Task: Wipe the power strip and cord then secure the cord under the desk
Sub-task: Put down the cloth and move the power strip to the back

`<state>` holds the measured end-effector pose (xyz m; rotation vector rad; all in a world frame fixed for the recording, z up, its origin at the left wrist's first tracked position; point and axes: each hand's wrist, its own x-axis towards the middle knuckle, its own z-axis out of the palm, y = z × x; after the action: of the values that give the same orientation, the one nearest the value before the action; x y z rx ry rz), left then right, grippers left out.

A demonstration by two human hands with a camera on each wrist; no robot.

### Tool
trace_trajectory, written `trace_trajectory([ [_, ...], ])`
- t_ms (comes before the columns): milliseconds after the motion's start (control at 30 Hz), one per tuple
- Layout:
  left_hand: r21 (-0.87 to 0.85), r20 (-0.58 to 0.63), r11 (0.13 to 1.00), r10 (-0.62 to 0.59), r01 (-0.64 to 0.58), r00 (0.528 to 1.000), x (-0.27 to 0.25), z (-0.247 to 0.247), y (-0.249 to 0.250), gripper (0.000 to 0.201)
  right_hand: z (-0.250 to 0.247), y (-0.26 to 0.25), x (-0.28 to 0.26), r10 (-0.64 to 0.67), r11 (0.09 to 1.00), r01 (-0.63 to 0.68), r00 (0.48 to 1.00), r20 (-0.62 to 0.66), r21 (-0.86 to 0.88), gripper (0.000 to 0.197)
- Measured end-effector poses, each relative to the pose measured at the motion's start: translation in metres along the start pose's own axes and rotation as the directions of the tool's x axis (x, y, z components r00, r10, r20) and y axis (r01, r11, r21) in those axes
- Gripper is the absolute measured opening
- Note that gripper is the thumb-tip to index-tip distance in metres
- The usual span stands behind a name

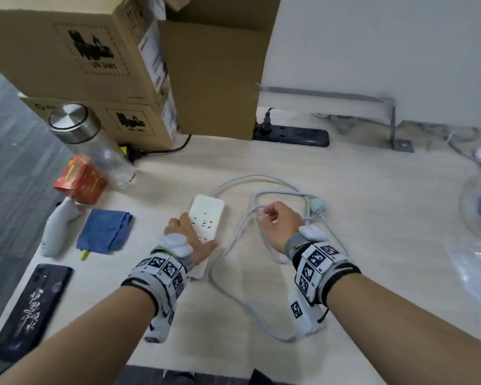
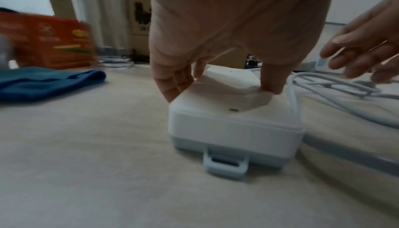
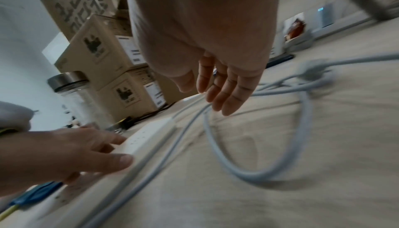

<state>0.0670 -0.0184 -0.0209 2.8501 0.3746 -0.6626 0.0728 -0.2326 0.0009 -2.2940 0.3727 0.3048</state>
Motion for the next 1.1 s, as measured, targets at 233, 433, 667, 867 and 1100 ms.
trace_trajectory([
  [233, 0.232, -0.014, 0.957, 0.184, -0.176, 0.983, 0.017, -0.05, 0.016, 0.092, -0.048, 0.041, -0.003, 0.028, 0.999, -0.031, 0.996, -0.088, -0.028, 0.023],
  [433, 0.622, -0.15, 0.628, 0.683, -0.469, 0.715, 0.03, -0.13, 0.064, 0.087, -0.089, 0.024, -0.003, -0.174, 0.978, 0.155, 0.975, -0.139, -0.141, 0.062],
  [667, 0.794, 0.032, 0.132, 0.966, -0.594, 0.257, 0.015, -0.169, 0.14, 0.063, -0.126, -0.013, -0.008, -0.21, 0.977, 0.208, 0.977, -0.035, -0.044, 0.1],
  [867, 0.816, 0.031, 0.022, 0.996, -0.577, 0.082, -0.008, -0.147, 0.19, 0.068, -0.147, -0.013, -0.004, -0.044, 0.985, 0.067, 0.989, -0.143, 0.161, 0.043],
  [1100, 0.125, -0.198, 0.533, 0.84, -0.837, 0.505, -0.033, -0.028, 0.171, 0.067, -0.167, 0.022, -0.001, 0.018, 0.963, 0.066, 0.952, -0.305, 0.262, 0.031],
])
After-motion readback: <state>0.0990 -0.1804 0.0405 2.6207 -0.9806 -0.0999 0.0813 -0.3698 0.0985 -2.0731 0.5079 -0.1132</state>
